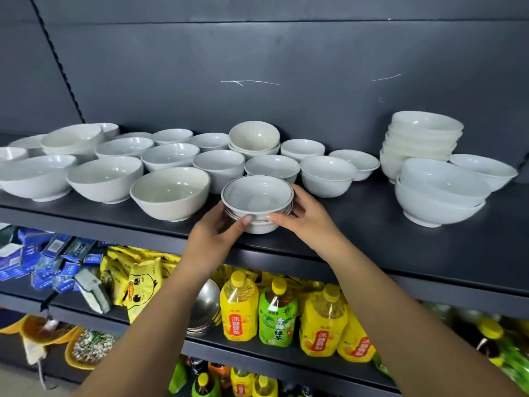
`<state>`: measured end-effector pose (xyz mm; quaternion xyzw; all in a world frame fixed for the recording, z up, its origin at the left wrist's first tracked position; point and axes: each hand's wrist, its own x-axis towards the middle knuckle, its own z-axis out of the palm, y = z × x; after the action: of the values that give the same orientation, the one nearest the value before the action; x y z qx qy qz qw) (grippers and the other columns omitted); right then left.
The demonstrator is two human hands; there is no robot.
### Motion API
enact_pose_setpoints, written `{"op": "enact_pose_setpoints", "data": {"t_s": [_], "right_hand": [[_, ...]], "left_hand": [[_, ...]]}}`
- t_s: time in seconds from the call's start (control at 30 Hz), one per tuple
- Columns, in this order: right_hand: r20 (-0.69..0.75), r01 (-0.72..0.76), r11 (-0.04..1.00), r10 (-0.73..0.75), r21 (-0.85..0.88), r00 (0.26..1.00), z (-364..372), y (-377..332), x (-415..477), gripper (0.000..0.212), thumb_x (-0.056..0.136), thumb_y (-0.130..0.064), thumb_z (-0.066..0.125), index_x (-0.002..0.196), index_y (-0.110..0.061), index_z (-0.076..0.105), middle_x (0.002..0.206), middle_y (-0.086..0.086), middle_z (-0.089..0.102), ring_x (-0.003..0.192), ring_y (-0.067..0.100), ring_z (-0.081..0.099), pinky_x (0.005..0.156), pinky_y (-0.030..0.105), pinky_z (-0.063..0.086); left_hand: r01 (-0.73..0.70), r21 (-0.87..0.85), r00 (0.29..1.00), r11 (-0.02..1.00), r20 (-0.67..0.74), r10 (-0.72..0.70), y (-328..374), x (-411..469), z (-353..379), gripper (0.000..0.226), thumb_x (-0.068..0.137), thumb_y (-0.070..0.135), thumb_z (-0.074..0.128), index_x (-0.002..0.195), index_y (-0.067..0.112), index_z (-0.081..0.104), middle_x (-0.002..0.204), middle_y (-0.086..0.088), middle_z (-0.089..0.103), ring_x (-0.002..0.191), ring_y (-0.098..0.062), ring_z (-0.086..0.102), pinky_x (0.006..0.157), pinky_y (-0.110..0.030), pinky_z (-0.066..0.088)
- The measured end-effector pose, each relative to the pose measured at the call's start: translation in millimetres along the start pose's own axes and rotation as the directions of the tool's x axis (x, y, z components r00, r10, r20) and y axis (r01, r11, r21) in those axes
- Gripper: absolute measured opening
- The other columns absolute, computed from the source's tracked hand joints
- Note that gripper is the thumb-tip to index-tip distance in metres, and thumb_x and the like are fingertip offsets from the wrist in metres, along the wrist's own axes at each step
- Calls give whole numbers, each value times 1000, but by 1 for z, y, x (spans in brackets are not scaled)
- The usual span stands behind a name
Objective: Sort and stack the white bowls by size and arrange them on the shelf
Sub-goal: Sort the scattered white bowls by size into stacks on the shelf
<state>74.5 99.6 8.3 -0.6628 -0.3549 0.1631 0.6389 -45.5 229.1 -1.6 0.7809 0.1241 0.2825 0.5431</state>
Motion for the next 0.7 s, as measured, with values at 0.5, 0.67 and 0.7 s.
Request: {"op": "enact_pose_setpoints", "data": {"t_s": [0.5, 0.67, 0.7], "right_hand": [[-152, -78, 997, 80, 16, 985, -80, 6, -38, 66, 73, -11, 76, 130, -18, 44, 133, -2, 51, 123, 11, 48, 106, 36, 39], [-78, -107, 993, 104, -40, 992, -92, -8, -39, 45, 77, -11, 71, 115, -26, 53, 124, -11, 56, 121, 7, 49, 102, 25, 41], [-104, -113, 992, 106, -62, 989, -96, -14, -38, 47, 78, -13, 71, 120, -22, 52, 127, -10, 54, 123, 7, 47, 102, 24, 40]], "left_hand": [[23, -69, 995, 997, 102, -16, 21, 17, 74, 59, 63, 45, 62, 117, 24, 48, 110, 12, 58, 104, -3, 56, 83, -11, 44], [33, -39, 987, 999, 158, -27, 30, 24, 80, 70, 81, 28, 64, 140, 21, 27, 115, 23, 43, 111, 5, 41, 84, -4, 34], [18, -32, 987, 999, 160, -13, 28, 25, 81, 66, 82, 23, 65, 136, 26, 27, 109, 27, 43, 102, 12, 45, 78, 1, 34]]}}
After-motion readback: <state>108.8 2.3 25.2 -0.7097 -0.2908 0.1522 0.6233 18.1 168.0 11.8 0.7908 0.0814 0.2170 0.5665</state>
